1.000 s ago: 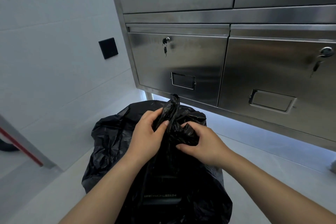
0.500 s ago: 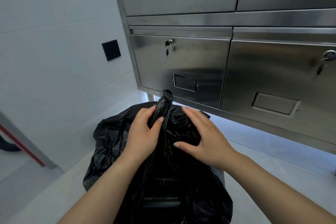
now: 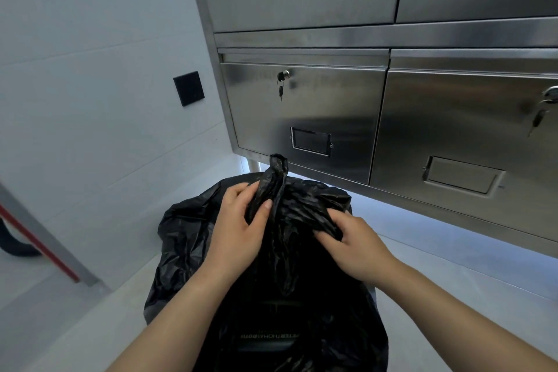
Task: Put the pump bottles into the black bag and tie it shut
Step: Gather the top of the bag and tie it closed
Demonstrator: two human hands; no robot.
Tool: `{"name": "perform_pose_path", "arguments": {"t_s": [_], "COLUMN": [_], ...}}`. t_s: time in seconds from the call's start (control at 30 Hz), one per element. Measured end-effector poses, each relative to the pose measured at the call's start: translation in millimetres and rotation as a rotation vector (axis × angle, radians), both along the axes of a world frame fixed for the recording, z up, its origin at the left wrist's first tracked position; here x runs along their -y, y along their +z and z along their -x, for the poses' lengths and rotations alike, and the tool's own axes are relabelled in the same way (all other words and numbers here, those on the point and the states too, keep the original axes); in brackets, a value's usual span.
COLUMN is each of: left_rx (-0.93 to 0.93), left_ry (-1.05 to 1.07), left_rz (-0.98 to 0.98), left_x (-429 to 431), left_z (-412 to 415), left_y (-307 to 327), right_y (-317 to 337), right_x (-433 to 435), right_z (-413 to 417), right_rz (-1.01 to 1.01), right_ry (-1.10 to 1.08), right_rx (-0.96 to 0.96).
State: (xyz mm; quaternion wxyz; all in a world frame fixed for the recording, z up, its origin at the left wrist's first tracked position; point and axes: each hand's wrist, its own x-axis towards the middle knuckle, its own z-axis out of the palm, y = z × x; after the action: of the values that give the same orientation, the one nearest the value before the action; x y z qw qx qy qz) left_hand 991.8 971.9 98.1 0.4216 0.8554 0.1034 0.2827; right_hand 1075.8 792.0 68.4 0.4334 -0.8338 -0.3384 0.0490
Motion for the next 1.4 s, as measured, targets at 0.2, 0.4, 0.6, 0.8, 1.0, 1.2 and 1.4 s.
{"name": "perform_pose_path", "arguments": {"t_s": [0.2,0.4,0.6,0.8,1.0,1.2,1.4], "left_rx": [0.155,-0.134,-0.185,-0.246,-0.286,-0.256,-0.178], "left_ry": [-0.023,-0.009,-0.182,-0.136,-0.217,-0.289,-0.304], "left_rz": [-0.287,-0.549,-0.335,-0.310,-0.328,-0.372,-0.481], "left_x": [15.7,21.0,15.6,15.7,11.1,6.3,2.6], "left_z": [-0.2,-0.5,-1.2,-6.7,-4.3,0.7,2.7], "left_y": [12.2,0.0,-9.0,-10.5,-7.9,-8.4,-8.4], "right_y": [6.3,12.8,11.7,9.8,4.9,3.8,4.4], "right_x": [-2.3,-8.0,-1.8,-0.9,0.1,-1.9,-3.6], "right_z": [4.9,13.3,11.8,13.3,8.7,5.8,2.7], "right_rz": [0.138,0.070,0.018,-0.104,0.020,-0.024,-0.058], "right_ry": [-0.088,0.004,0.035,0.014,0.027,-0.035,-0.041], "right_rx": [0.244,0.263,0.148,0.108,0.306,0.327,0.338]}}
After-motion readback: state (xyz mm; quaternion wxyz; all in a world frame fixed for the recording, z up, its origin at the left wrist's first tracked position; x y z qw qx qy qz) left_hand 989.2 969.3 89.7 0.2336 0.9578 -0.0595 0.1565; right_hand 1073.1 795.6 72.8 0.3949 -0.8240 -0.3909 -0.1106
